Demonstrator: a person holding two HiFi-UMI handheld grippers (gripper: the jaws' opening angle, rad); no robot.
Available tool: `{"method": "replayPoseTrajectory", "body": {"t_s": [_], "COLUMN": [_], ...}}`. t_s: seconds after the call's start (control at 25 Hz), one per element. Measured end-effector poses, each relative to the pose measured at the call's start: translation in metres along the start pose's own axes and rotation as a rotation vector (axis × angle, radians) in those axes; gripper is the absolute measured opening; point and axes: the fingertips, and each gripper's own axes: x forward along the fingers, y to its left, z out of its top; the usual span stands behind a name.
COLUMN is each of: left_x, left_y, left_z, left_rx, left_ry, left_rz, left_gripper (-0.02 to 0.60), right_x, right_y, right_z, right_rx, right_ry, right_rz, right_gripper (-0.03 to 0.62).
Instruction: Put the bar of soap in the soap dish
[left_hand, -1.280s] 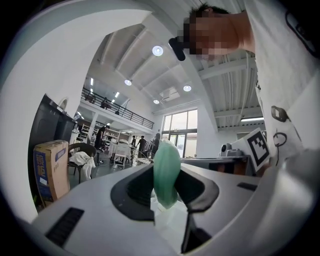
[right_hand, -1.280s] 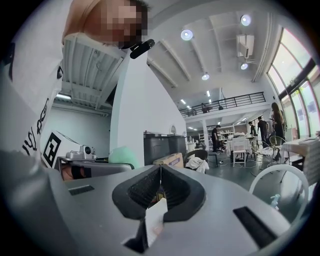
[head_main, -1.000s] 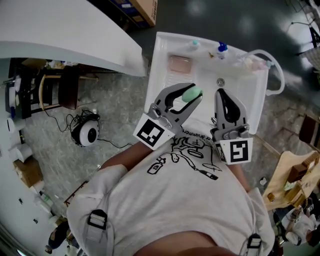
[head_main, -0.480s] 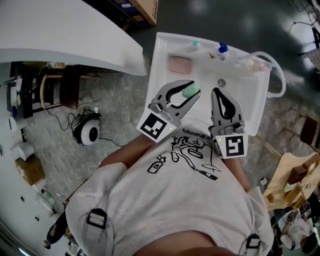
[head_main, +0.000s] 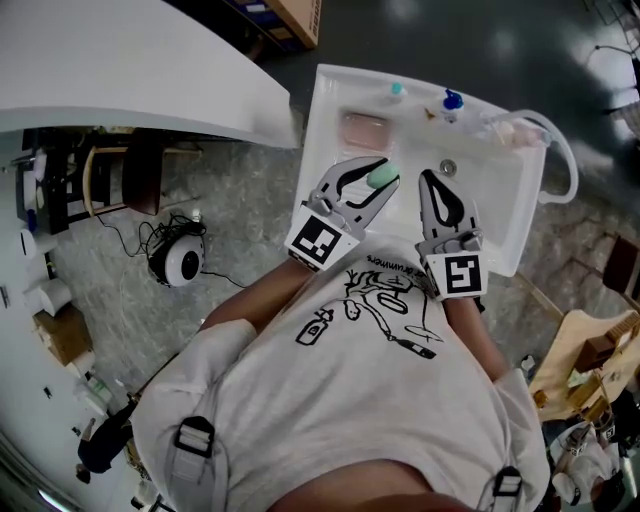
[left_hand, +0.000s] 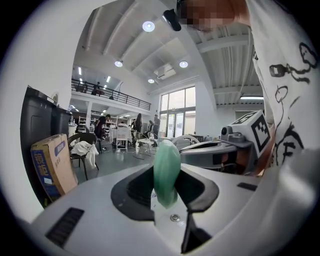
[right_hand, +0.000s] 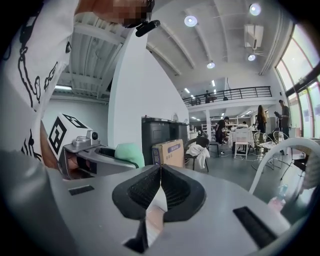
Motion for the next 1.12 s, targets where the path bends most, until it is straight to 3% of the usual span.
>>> {"method": "replayPoseTrajectory", "body": {"t_s": [0.36,0.68,1.12], "left_x": [0.016,0.032,0.057], "left_y": [0.033,0.055,0.068], "left_z": [-0.066,-0.116,-0.162], "left_rx": [0.068,0.148,0.270], "left_ry": [0.126,0.275,0.374], "left_rz": [0.038,0.044,0.012], "left_gripper": [0.120,0.120,0.120], "right_x": [0.029,0.051,0.082], "right_y": [-0.004,-0.013,-0.002], "right_z": [-0.044,-0.103,-0.172], "right_rx": [-0.049,0.041,-0.012], "right_ry": [0.087,0.208,0.340], "right_rz": [0.041,0.054,0.099], "right_gripper": [0.023,0.023,0.023]}}
